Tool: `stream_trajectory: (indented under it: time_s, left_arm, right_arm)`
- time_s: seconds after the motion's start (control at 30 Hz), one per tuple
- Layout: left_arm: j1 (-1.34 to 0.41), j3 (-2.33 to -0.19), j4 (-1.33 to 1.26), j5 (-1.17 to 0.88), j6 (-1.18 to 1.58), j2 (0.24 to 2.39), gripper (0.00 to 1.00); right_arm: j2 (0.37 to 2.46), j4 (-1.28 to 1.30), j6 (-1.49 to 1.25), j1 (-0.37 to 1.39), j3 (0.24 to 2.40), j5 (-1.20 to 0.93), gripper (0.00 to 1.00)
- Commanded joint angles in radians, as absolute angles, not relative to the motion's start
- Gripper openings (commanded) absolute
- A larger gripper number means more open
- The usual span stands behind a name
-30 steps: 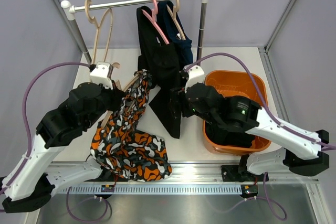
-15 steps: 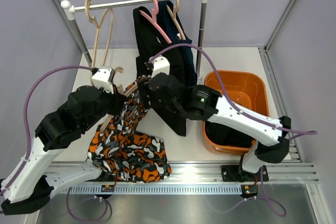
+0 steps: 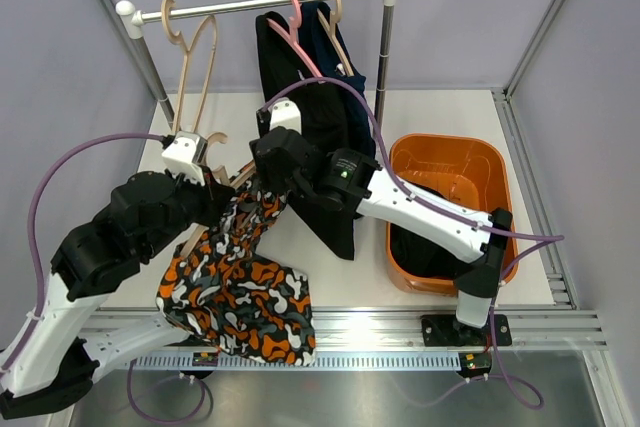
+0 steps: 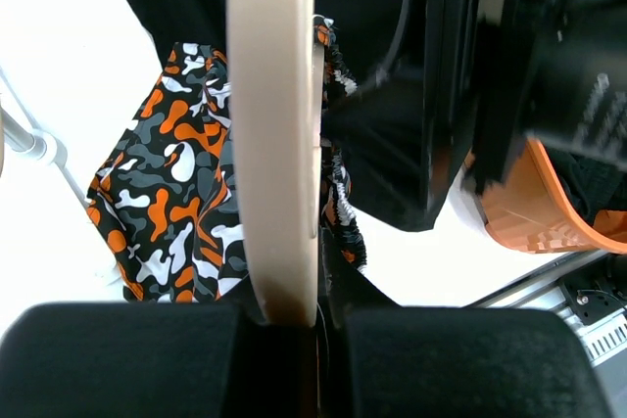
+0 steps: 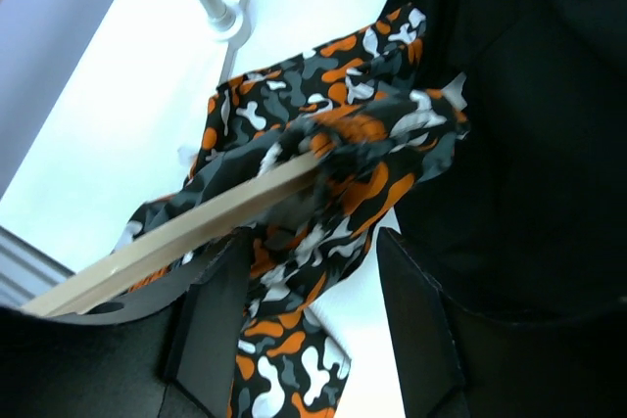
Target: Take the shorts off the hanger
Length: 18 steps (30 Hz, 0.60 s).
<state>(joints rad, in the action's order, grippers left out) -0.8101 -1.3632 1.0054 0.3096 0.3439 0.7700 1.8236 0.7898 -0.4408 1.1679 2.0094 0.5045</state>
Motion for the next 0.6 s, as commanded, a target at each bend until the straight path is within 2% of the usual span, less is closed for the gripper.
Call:
stream_trajectory:
  time_s: [0.0,0.2,0.3,0.4,0.43,0.5,0.53,0.57]
  left_arm:
    - [-0.815,-1.413,0.976,0.279,0.33,0.756,0.0]
    - [-0.815,-1.427,0.977,0.238,0.325,0.752,0.0]
    - [-0.815,-1.427,0.973,0.215,0.318,0.747,0.0]
    - [-0.815,-1.433,0.976,0.187,0.308,0.747,0.0]
    - [-0.815,-1.434,0.977,0.173,0.307,0.749,0.0]
    - [-0.815,-1.439,0.982,0.164,0.302,0.75,0.0]
    - [-0.815,-1.439,0.982,0.147,0.301,0.749,0.0]
    - [-0.815,-1.437,0.98,0.137,0.298,0.743,0.0]
  right_arm:
    - [1.775,0.736,-0.436,1.147,2.004,0.519,0.6]
    - [1.789,0.727,-0.436,1.105,1.997,0.489,0.58]
    - [1.802,0.724,-0.433,1.086,2.006,0.476,0.52]
    - [1.807,0.721,-0.428,1.063,2.016,0.466,0.37]
    - [1.81,0.722,-0.426,1.055,2.022,0.462,0.28]
    - [1.816,0.729,-0.417,1.036,2.046,0.459,0.17]
    - [1.821,0.732,-0.414,1.029,2.069,0.457,0.09]
    - [1.831,0.736,-0.413,1.014,2.081,0.457,0.06]
